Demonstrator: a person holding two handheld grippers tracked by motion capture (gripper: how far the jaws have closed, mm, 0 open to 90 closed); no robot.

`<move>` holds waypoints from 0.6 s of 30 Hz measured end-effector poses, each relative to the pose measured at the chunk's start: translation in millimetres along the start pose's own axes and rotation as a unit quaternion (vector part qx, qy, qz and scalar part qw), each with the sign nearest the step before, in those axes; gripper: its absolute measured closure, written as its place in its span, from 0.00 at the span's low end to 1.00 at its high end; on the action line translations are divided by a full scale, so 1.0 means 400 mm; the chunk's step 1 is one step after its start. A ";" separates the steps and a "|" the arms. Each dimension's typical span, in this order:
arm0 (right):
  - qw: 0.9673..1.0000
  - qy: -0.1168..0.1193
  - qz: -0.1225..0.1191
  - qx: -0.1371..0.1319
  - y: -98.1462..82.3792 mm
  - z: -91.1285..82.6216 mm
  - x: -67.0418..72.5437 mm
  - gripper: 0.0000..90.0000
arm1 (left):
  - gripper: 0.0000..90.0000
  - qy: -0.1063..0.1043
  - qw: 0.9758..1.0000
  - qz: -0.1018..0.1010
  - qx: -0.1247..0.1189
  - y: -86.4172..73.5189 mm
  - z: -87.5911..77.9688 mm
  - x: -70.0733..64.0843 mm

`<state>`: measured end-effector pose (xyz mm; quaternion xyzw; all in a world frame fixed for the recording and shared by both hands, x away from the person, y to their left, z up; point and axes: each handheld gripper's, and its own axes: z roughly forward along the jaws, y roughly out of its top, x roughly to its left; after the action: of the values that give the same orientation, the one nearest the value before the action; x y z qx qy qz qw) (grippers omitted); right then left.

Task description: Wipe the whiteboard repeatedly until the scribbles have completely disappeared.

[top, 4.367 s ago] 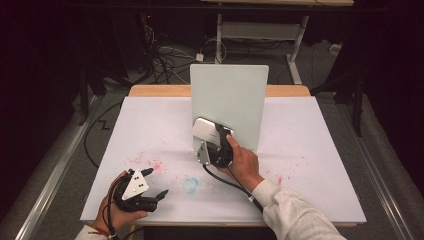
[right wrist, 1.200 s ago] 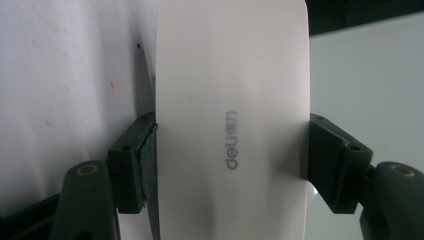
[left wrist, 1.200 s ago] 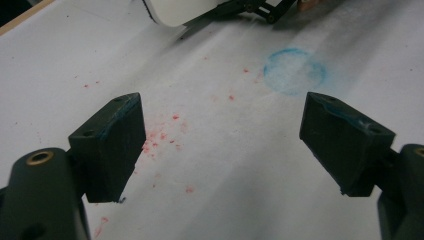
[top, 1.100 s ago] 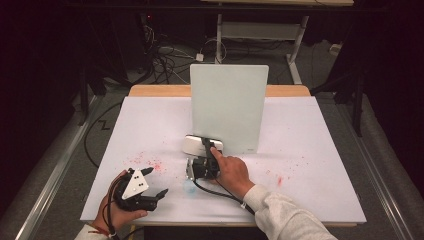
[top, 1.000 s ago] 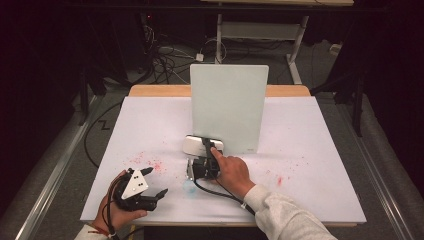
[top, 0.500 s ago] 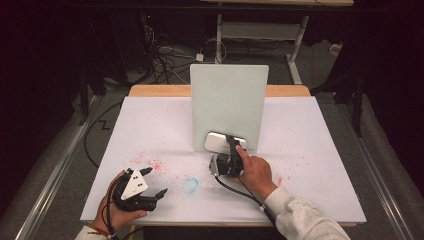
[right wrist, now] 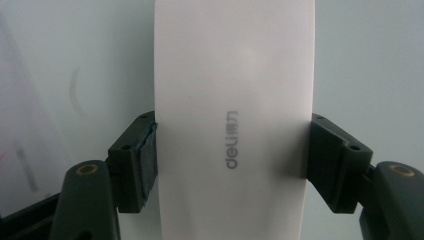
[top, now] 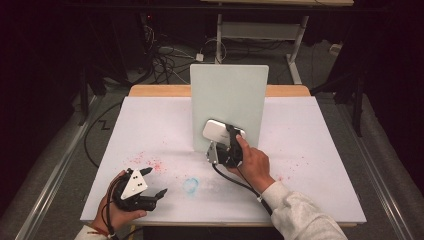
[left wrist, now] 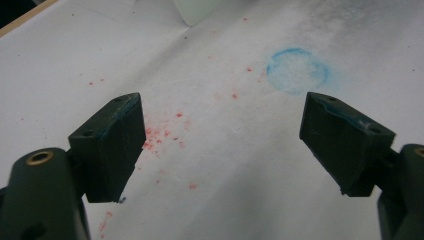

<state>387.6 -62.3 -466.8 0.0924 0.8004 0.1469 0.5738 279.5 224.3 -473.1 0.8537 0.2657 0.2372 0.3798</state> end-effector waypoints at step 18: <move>0.990 0.055 -0.125 0.026 0.035 0.006 0.113 0.34 | 0.20 -0.002 1.000 0.003 0.001 0.000 0.002 0.000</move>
<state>375.0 -34.5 -503.1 -0.0019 0.8397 0.0578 0.5400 279.9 223.8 -473.4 0.8552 0.2631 0.2364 0.3789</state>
